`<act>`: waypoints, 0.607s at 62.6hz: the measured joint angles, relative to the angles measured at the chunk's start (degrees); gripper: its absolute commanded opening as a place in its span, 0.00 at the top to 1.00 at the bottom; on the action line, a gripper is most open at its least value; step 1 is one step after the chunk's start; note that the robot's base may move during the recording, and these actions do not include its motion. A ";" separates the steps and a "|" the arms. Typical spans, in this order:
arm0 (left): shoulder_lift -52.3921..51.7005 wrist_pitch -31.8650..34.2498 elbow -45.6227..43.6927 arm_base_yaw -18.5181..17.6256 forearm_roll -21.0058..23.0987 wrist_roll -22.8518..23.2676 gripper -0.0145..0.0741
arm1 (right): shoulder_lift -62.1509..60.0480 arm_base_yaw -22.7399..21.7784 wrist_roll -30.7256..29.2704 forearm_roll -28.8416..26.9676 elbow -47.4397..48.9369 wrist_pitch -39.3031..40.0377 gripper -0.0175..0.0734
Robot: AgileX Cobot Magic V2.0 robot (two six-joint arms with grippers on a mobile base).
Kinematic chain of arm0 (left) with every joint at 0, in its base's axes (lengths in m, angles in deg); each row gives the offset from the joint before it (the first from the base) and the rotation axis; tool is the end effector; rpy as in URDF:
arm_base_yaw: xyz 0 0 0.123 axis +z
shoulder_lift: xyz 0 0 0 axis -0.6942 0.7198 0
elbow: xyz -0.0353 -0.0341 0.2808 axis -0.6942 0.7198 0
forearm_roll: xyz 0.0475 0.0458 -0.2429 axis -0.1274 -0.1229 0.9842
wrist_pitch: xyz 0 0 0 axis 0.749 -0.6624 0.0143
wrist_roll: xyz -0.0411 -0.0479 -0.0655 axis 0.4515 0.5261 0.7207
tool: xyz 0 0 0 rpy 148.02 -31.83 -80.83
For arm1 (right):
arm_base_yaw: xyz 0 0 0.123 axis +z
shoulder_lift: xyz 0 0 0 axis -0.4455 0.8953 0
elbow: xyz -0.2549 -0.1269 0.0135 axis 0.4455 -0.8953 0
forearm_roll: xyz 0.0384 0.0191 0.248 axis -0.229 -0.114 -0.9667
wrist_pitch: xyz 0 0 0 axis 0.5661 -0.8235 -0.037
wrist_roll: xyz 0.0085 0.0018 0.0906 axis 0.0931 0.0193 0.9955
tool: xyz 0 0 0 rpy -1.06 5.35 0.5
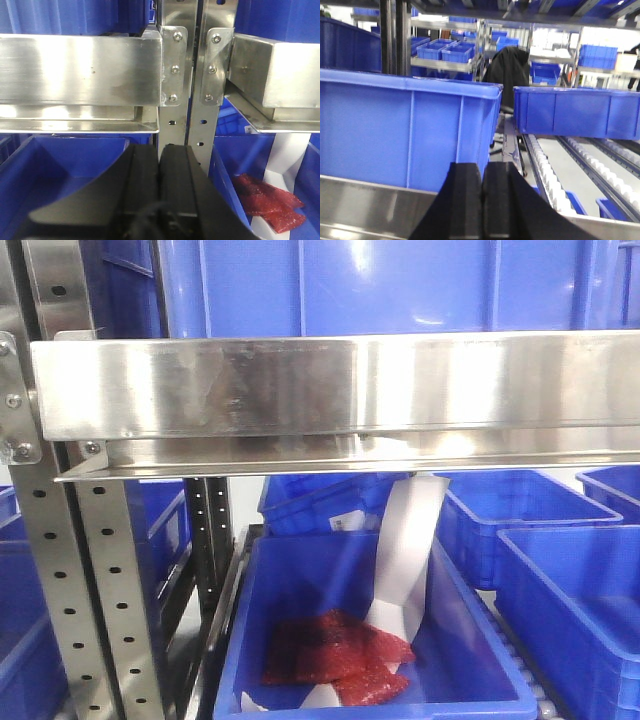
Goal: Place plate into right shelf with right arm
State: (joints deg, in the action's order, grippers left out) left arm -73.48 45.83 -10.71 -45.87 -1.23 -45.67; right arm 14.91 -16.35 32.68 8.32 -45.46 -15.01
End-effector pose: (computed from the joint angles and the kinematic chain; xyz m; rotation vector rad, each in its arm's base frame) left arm 0.0559 -0.0027 0.1907 0.0432 1.6368 -0.0235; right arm 0.0540 0.0096 0.3095 -0.1407 1.4001 0.1266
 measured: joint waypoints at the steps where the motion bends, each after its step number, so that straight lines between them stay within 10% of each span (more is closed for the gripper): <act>1: 0.00 0.00 0.00 0.00 0.00 0.00 0.89 | -1.40 0.00 0.00 0.00 -0.58 0.02 0.75; 38: 0.00 0.00 0.00 0.00 0.00 0.00 0.89 | -5.92 0.00 0.00 0.00 -4.70 -0.74 0.75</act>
State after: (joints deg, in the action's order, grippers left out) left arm -73.48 45.83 -10.71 -45.87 -1.23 -45.67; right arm 8.99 -16.35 32.68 8.32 -50.15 -15.75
